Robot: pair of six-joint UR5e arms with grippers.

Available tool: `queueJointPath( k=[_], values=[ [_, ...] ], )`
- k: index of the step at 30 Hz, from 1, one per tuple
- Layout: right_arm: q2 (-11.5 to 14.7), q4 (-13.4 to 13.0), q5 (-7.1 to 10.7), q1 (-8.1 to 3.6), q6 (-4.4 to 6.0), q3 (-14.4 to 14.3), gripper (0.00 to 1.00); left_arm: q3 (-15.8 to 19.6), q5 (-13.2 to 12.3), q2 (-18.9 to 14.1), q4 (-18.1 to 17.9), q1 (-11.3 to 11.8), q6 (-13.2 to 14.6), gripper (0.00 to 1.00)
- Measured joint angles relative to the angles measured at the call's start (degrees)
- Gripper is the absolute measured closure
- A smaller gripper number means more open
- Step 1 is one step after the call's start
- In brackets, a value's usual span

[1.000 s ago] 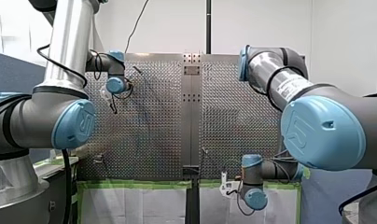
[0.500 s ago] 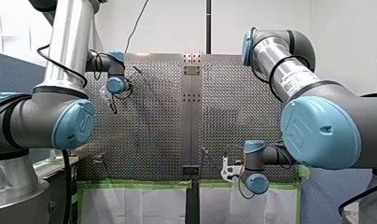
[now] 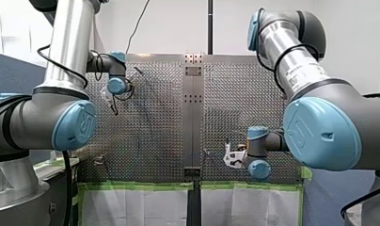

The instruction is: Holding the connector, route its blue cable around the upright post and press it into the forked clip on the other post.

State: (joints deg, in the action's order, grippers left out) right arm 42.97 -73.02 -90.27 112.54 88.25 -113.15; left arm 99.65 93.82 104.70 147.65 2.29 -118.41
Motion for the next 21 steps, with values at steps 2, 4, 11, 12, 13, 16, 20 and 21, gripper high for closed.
queueJointPath(
  k=[2,4,11,12,13,16,20,21],
  values=[
    [-0.1,-0.4,0.00,0.10,-0.20,0.0,1.00,0.0,0.4,0.0,0.2,0.0,0.0,0.00],
    [-0.4,-0.7,0.00,0.16,-0.33,0.0,1.00,0.0,0.8,0.0,0.4,0.0,0.0,0.00],
    [-0.9,-0.5,-0.01,0.22,-1.18,0.0,1.00,0.0,2.5,0.0,1.2,0.0,0.1,0.00],
    [-0.9,-0.4,-0.01,0.23,-1.23,0.0,1.00,0.0,2.7,0.0,1.4,0.0,0.1,0.00],
    [-1.0,-0.3,0.00,0.23,-1.29,0.0,1.00,0.0,2.8,0.0,1.6,0.0,0.0,0.00],
    [-1.1,0.2,-0.04,0.26,-1.57,0.0,1.00,0.0,2.9,0.0,2.3,-0.1,-0.7,0.00],
    [-1.1,0.4,-0.09,0.27,-1.93,0.0,1.00,0.0,3.0,-0.1,3.1,-0.1,-2.4,0.00],
    [-1.1,0.4,-0.11,0.28,-1.96,0.0,1.00,0.0,3.0,-0.1,3.5,-0.2,-2.9,0.00]
  ],
)
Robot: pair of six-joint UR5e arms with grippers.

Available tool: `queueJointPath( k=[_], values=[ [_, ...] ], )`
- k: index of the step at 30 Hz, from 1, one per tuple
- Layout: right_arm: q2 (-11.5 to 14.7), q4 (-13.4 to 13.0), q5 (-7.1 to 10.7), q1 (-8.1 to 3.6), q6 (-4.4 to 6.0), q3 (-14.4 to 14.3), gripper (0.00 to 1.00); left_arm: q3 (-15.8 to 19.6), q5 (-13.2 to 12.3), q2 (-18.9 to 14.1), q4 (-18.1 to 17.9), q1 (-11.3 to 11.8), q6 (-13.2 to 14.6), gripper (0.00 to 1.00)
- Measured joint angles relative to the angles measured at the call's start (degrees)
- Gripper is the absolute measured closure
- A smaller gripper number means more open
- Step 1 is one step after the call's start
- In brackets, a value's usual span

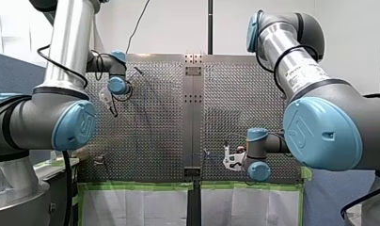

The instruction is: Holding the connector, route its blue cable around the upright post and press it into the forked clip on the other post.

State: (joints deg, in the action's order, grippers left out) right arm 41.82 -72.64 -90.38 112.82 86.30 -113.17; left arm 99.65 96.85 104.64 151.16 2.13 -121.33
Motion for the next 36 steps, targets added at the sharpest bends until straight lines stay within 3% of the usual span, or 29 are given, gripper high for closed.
queueJointPath(
  k=[5,11,15,21,26,36],
  values=[
    [0.0,-0.3,-0.01,0.01,0.10,0.0,1.00,0.0,-0.2,0.0,1.5,0.0,-2.2,0.00],
    [0.0,-0.6,0.01,0.01,0.22,0.0,1.00,0.0,-2.5,-0.3,2.0,-0.1,-5.3,0.00],
    [0.0,-0.8,0.02,0.00,0.29,0.0,1.00,0.0,-4.2,-1.5,3.1,-0.2,-7.5,0.00],
    [0.0,-0.9,0.01,-0.10,0.37,0.0,1.00,0.0,-4.4,-3.4,5.4,-0.5,-10.1,0.00],
    [0.0,-0.9,0.02,-0.23,0.38,0.0,1.00,0.6,-3.8,-4.3,7.3,-0.5,-9.5,0.00],
    [0.0,-1.2,0.08,-0.27,0.78,0.0,1.00,5.0,-0.9,-8.6,9.6,1.7,-5.6,0.00]
  ],
)
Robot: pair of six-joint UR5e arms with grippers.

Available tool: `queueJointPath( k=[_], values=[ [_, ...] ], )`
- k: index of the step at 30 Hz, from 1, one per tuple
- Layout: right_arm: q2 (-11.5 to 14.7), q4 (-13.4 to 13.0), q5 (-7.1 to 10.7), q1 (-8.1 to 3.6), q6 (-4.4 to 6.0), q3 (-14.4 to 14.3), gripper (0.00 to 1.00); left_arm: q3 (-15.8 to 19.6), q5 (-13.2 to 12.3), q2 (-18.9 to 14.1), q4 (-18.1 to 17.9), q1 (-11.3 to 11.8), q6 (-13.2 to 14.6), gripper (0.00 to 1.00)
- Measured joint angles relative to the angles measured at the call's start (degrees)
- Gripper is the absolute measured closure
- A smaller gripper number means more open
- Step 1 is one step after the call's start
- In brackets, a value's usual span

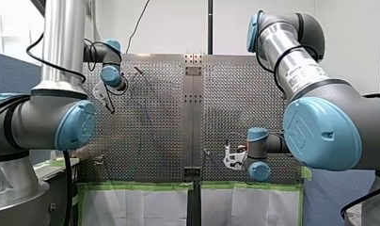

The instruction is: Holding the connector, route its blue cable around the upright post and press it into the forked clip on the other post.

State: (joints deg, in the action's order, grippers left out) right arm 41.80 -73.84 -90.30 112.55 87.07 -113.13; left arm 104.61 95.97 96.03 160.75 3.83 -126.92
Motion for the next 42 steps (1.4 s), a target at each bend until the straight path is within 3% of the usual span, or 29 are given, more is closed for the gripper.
queueJointPath(
  k=[10,20,25,35,42],
  values=[
    [0.0,0.2,0.02,0.17,0.10,0.0,1.00,-2.6,0.4,-4.6,4.5,1.2,4.6,0.00],
    [0.0,0.4,0.03,0.27,0.29,0.2,1.00,-7.5,-1.2,-9.6,9.5,0.6,9.5,0.00],
    [0.0,0.5,0.03,0.28,0.31,0.2,1.00,-9.7,-1.3,-12.3,12.2,-0.1,12.3,0.00],
    [0.0,0.8,0.03,0.28,0.31,0.4,1.00,-10.0,-3.5,-17.0,17.0,-2.5,17.0,0.00],
    [0.0,0.8,0.02,0.30,0.31,0.4,1.00,-10.1,-4.4,-17.3,20.4,-3.9,18.1,0.00]
  ],
)
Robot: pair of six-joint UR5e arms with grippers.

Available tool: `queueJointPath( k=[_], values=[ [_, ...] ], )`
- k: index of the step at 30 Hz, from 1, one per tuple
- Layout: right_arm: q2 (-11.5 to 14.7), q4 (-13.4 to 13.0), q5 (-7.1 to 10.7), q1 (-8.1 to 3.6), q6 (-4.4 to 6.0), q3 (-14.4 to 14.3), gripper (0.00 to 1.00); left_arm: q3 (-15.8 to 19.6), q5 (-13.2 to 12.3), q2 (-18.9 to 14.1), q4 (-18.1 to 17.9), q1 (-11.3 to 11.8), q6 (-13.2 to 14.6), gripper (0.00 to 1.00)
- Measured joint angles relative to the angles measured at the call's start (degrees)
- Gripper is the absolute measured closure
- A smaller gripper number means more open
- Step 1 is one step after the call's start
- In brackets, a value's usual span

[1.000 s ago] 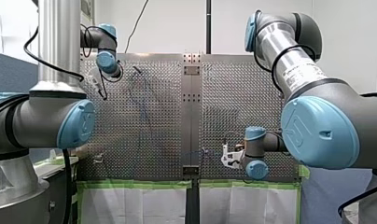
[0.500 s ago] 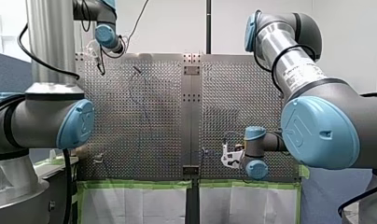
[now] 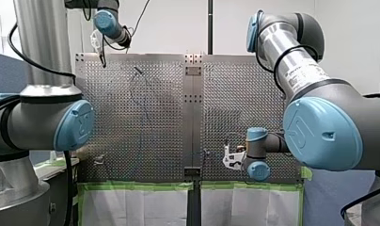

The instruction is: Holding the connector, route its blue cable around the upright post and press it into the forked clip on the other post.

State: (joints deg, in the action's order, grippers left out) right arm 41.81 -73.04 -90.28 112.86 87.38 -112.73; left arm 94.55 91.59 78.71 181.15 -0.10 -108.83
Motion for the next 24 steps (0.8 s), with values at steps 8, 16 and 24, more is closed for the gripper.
queueJointPath(
  k=[8,16,24],
  values=[
    [0.0,0.1,0.00,0.02,0.00,0.0,1.00,0.0,0.9,2.9,4.0,-1.0,0.8,0.00],
    [0.0,0.1,0.00,0.02,0.00,0.0,1.00,0.0,1.5,3.9,8.1,-1.0,1.4,0.00],
    [0.0,0.2,0.00,-0.03,0.00,0.0,1.00,-0.1,1.3,3.9,11.9,-1.0,1.6,0.00]
  ],
)
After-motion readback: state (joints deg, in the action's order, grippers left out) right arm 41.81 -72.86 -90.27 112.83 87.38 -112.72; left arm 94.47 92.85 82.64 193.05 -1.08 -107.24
